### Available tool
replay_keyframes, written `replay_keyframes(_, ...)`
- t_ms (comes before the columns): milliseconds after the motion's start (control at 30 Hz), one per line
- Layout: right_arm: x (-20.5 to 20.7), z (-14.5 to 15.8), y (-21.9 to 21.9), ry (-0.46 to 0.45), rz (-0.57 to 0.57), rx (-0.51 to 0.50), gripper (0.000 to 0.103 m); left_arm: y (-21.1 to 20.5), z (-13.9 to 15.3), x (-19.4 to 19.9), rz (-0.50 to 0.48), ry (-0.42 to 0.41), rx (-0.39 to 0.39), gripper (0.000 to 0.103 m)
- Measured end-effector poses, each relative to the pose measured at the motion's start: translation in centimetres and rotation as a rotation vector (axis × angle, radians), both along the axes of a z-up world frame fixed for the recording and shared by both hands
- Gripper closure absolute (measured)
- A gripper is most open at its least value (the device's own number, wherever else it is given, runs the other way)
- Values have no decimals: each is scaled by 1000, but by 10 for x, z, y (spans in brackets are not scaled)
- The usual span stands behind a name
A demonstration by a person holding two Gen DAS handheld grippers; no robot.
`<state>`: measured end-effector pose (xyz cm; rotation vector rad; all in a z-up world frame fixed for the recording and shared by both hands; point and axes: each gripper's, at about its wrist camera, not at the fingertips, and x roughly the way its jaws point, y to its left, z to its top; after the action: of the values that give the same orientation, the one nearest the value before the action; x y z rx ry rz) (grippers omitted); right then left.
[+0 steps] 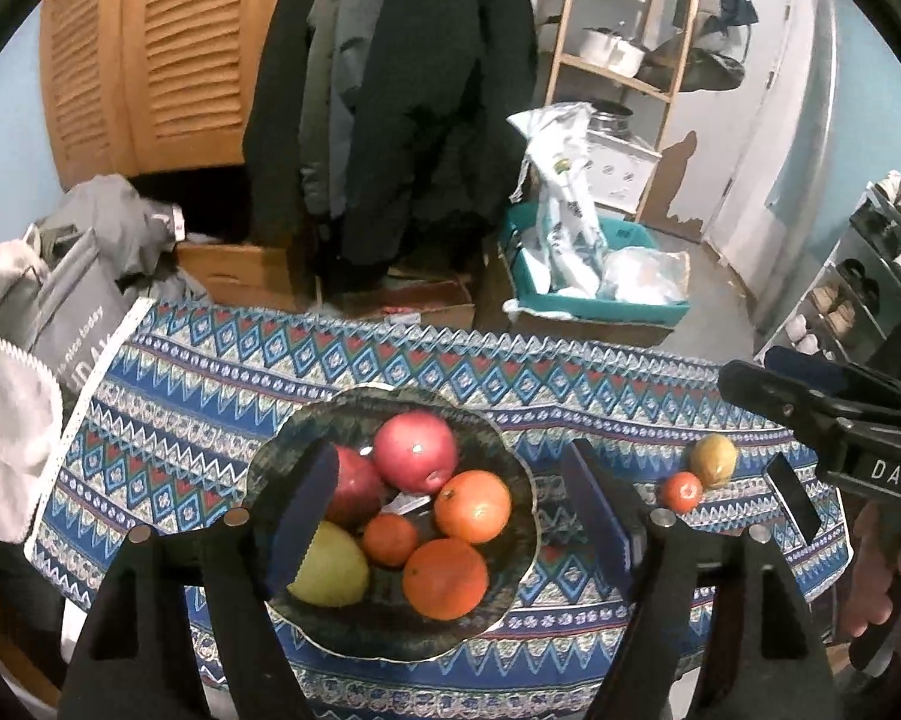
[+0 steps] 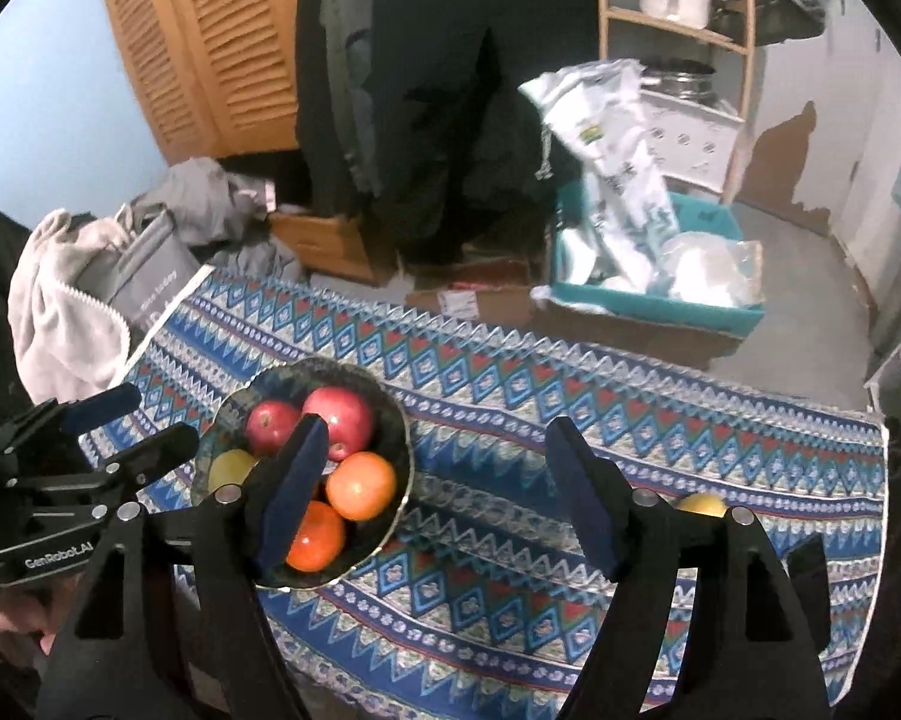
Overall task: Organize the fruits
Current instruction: 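Open both tools and withdraw them from the glass bowl, then move the right tool toward the mango while the left tool approaches the small orange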
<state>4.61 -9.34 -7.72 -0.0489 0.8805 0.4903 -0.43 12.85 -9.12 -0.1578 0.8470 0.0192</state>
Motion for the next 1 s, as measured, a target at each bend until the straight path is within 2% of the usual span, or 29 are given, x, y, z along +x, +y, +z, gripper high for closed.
replay_keyframes(67,-2,6,-7,-14,-14,0,26,-6,8,-1,1,-17,14,17)
replay_keyframes(200,-8,21,-22,-64,-54,-16,20,-16,20,-1,-1,-40,19,17)
replay_keyframes(467,-16,41,-57,-126,-124,-11,18,-35,33,2,-8,-54,22,16)
replay_keyframes(767,-21,45,-98,-151,-195,-33,18,-69,47,7,-46,-72,26,16)
replay_keyframes(1000,-27,42,-131,-147,-247,-47,18,-101,46,12,-94,-64,57,16)
